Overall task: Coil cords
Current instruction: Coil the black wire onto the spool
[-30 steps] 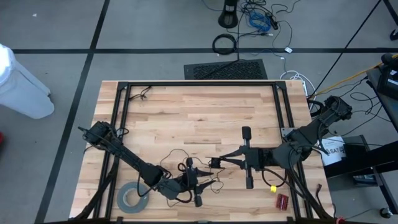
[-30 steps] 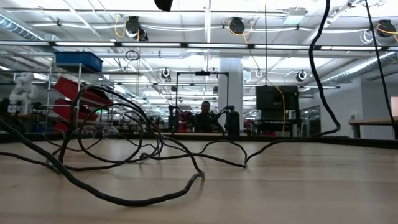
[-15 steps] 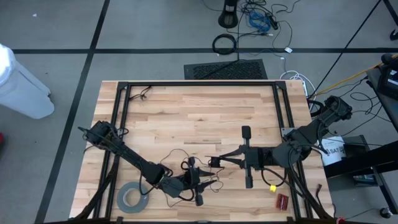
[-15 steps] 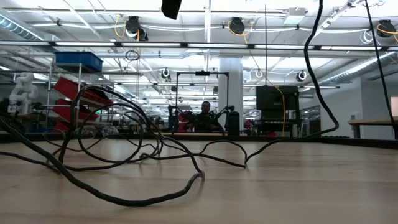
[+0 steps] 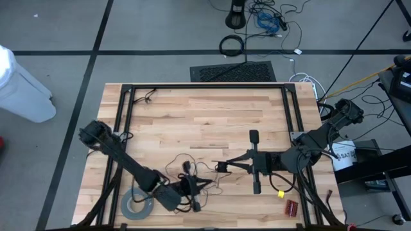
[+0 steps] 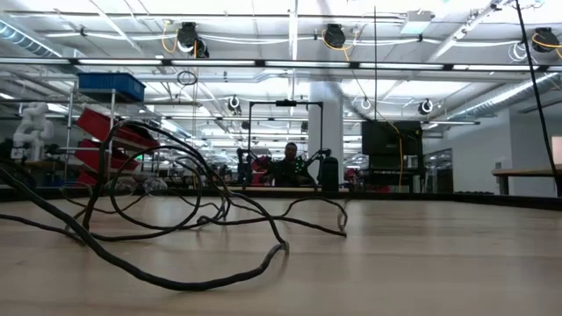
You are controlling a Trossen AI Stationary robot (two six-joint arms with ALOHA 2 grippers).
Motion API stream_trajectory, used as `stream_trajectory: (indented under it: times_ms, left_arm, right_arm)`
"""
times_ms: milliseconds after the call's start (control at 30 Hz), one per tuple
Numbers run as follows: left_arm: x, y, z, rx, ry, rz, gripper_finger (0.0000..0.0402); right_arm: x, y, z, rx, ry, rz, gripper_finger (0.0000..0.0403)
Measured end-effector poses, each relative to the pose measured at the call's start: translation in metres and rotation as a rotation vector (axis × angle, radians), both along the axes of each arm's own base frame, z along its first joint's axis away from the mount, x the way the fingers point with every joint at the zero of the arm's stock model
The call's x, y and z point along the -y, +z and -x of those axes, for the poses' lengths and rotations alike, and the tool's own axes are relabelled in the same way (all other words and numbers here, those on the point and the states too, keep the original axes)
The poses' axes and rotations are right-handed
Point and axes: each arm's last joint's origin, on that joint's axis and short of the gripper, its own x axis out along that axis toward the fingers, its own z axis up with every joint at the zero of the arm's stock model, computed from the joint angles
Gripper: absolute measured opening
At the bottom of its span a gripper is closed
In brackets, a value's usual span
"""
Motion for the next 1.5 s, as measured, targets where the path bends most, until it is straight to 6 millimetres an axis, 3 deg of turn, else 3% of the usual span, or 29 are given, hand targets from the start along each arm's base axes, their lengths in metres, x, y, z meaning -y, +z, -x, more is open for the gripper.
stream_trajectory:
  times_ms: [300, 467, 700, 1000, 1500]
  left_arm:
    - [-0.018, 0.031, 0.067, -0.199, 0.102, 0.074, 0.0003]
    - [-0.028, 0.043, 0.09, -0.233, 0.14, 0.09, 0.0003]
    - [-0.042, 0.065, 0.107, -0.197, 0.144, 0.069, 0.0002]
    - [-0.059, 0.073, 0.121, -0.229, 0.186, 0.057, 0.0002]
    - [-0.037, 0.091, 0.129, -0.143, 0.061, 0.11, 0.0002]
  right_arm:
    - [0.001, -0.005, 0.0, -0.041, -0.006, -0.004, 0.0]
    - [0.006, -0.005, -0.003, -0.048, -0.022, -0.012, 0.0]
    - [0.011, -0.023, -0.018, -0.146, -0.056, 0.078, 0.0]
    - [0.013, -0.025, -0.027, -0.144, 0.019, -0.002, 0.0]
    - [0.019, -0.054, -0.057, -0.234, -0.084, 0.092, 0.0]
